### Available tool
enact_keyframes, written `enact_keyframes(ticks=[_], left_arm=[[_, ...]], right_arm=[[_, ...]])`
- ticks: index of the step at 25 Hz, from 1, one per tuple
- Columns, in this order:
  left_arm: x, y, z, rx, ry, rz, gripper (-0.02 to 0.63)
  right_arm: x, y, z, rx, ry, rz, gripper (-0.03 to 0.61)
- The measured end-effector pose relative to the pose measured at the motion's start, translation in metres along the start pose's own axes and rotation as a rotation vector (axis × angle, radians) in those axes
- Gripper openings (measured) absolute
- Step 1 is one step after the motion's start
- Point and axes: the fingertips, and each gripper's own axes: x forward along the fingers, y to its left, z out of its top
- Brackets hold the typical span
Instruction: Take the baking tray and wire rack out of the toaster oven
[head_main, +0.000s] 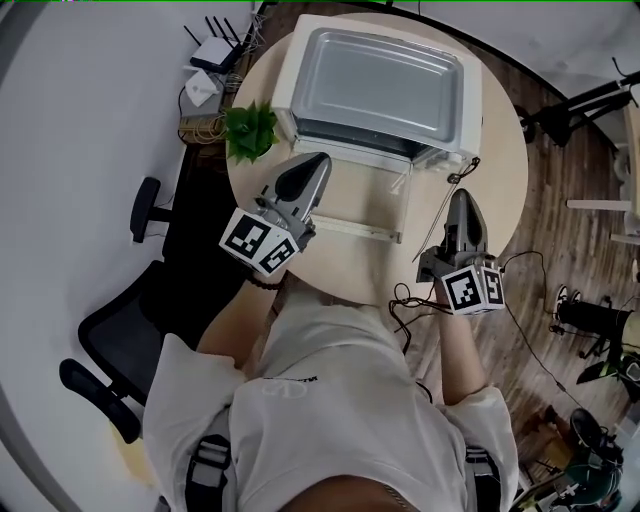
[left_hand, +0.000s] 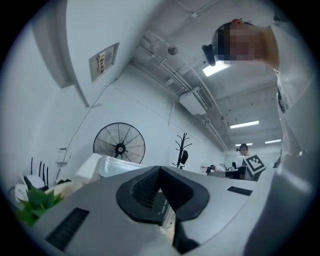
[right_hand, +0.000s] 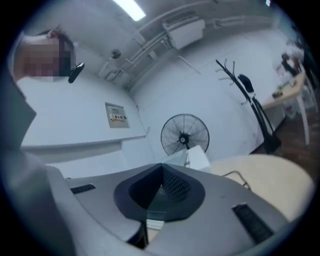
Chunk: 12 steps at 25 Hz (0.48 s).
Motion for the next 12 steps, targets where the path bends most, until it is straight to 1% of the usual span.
enact_keyframes(ticks=[3, 4, 6, 8, 12], left_arm=[[-0.025, 0.007, 0.004, 0.147, 0.02, 0.043, 0.003], [-0.033, 0.009, 0.006, 0.196, 0.028, 0.065, 0.003], [-0.047, 0.014, 0.007, 0.286, 0.049, 0.112, 0.003], [-0.058, 0.018, 0.007, 0.322, 0.058, 0.148, 0.003], [-0.069, 0.023, 0.008, 0.334, 0.049, 0.175, 0.003]], right_arm=[[-0.025, -0.007, 0.027, -0.224, -0.074, -0.083, -0.015], [-0.032, -0.008, 0.033, -0.276, -0.087, -0.102, -0.014], [-0.046, -0.012, 0.043, -0.34, -0.098, -0.131, -0.006], [-0.057, -0.018, 0.049, -0.382, -0.101, -0.157, -0.006], [-0.077, -0.027, 0.047, -0.44, -0.087, -0.19, -0.006]])
